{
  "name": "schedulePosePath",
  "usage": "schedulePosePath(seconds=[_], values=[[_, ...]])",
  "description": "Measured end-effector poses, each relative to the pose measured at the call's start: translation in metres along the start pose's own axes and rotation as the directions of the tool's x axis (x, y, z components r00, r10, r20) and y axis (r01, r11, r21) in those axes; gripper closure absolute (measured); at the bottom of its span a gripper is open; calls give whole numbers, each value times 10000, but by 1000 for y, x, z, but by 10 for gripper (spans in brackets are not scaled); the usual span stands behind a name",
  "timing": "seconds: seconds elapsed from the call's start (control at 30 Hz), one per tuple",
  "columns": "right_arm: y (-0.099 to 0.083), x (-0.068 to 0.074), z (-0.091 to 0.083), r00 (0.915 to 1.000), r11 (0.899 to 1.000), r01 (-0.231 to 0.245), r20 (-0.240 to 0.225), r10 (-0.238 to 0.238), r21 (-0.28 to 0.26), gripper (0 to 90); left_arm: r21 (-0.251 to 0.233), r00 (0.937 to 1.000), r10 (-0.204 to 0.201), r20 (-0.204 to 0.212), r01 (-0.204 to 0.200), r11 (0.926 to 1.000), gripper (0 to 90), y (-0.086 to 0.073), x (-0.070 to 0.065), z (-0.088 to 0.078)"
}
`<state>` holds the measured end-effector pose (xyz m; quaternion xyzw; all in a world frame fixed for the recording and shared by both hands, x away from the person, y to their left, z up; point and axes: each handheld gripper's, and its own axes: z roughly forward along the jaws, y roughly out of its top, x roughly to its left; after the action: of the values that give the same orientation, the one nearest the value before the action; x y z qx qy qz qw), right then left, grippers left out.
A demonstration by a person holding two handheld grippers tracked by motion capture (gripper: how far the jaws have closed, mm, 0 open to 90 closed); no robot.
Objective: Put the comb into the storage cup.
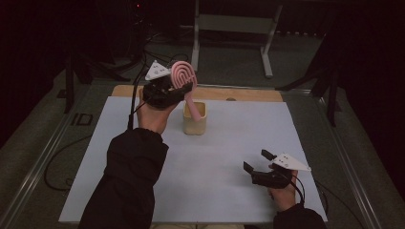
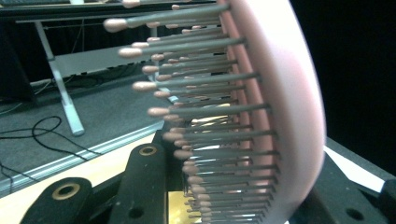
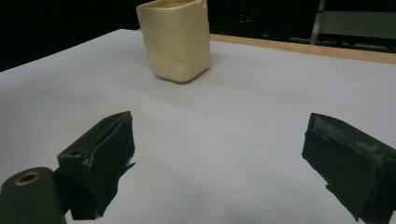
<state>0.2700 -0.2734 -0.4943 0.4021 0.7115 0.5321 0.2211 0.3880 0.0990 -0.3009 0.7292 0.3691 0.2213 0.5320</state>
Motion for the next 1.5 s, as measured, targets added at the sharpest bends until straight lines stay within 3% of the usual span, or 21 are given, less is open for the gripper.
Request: schedulePosePath(seconds=[0.37, 1.5], values=[[0, 0, 0, 10000, 10000, -32, -26, 32, 3, 90, -77, 9996, 24, -288, -26, 10000, 640, 6, 4, 2], [-1, 0, 1, 10000, 10000, 35, -51, -34, 93, 90, -222, 9940, -15, -1094, -9, 9998, 639, 3, 7, 20]])
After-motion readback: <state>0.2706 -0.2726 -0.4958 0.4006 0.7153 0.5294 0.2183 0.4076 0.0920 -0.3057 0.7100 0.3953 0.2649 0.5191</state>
